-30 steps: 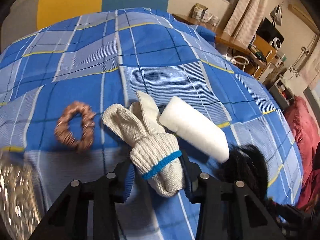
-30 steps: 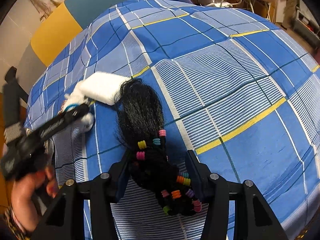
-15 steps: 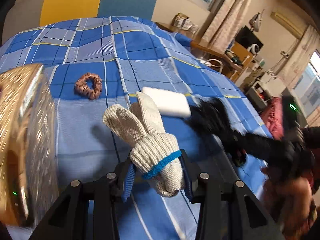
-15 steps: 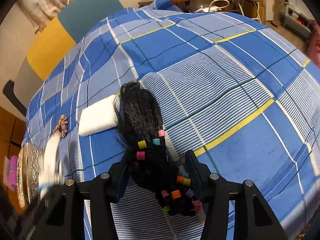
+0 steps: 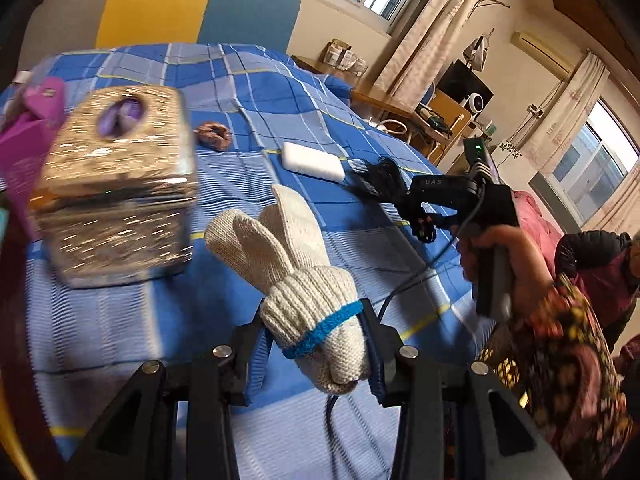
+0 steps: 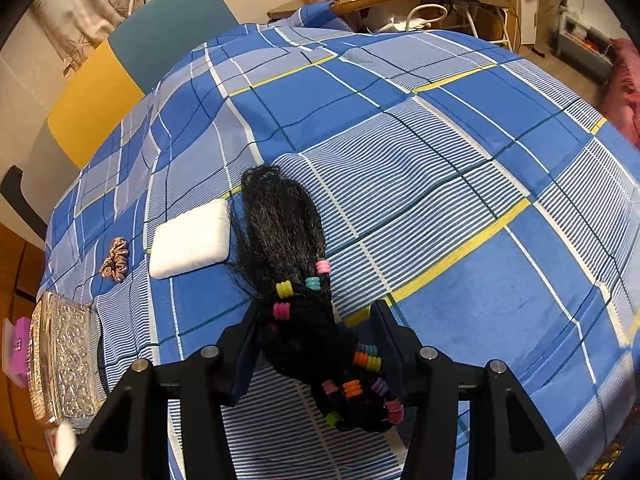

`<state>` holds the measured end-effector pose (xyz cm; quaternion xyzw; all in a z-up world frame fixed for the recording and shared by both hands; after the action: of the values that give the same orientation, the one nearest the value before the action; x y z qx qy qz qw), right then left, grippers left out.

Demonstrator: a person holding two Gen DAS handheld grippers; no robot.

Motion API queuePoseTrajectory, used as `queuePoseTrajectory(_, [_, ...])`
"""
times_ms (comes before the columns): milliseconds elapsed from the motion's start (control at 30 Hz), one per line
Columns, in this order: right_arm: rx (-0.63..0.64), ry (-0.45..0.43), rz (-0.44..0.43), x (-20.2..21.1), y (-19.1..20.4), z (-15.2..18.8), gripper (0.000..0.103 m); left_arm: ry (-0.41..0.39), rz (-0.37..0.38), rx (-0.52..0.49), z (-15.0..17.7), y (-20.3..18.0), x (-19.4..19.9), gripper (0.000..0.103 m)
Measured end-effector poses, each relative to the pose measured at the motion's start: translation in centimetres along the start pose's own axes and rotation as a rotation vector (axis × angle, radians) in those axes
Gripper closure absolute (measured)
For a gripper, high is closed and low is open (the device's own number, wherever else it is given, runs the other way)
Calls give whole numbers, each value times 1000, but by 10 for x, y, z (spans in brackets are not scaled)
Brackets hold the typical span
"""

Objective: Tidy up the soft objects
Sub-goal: 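Carry the white knit glove over the gold tray with the left tool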

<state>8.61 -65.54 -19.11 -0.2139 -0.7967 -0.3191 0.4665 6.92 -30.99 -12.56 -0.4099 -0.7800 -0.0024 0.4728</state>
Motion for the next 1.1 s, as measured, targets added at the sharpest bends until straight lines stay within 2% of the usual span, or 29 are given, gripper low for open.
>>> queuePoseTrajectory(200, [8, -4, 19, 1, -1, 1, 49, -55, -27, -6, 8, 25, 51, 63])
queuePoseTrajectory(467, [-10, -13, 19, 2, -4, 0, 49, -107, -133, 31, 20, 88, 114, 63])
queuePoseTrajectory(667, [-12, -25, 16, 4, -4, -1, 49, -79, -278, 99, 44, 162, 147, 63])
queuePoseTrajectory(833, [-9, -38, 18, 7, -3, -2, 49, -17, -369, 172, 65, 218, 152, 63])
queuePoseTrajectory(1100, [-34, -75, -11, 15, -3, -4, 49, 50, -444, 224, 89, 272, 145, 61])
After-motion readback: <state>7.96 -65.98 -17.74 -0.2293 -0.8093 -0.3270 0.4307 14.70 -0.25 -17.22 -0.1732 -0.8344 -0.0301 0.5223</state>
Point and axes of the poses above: each gripper's, at about its wrist camera, not at the fingertips, and x roughly against the way its jaws point, y to its left, z to its underside, the point moved 7 cm from there along -x, roughly the way its jaws point, and after that the axes turned 4 degrees about y, right-handed, at the moved point
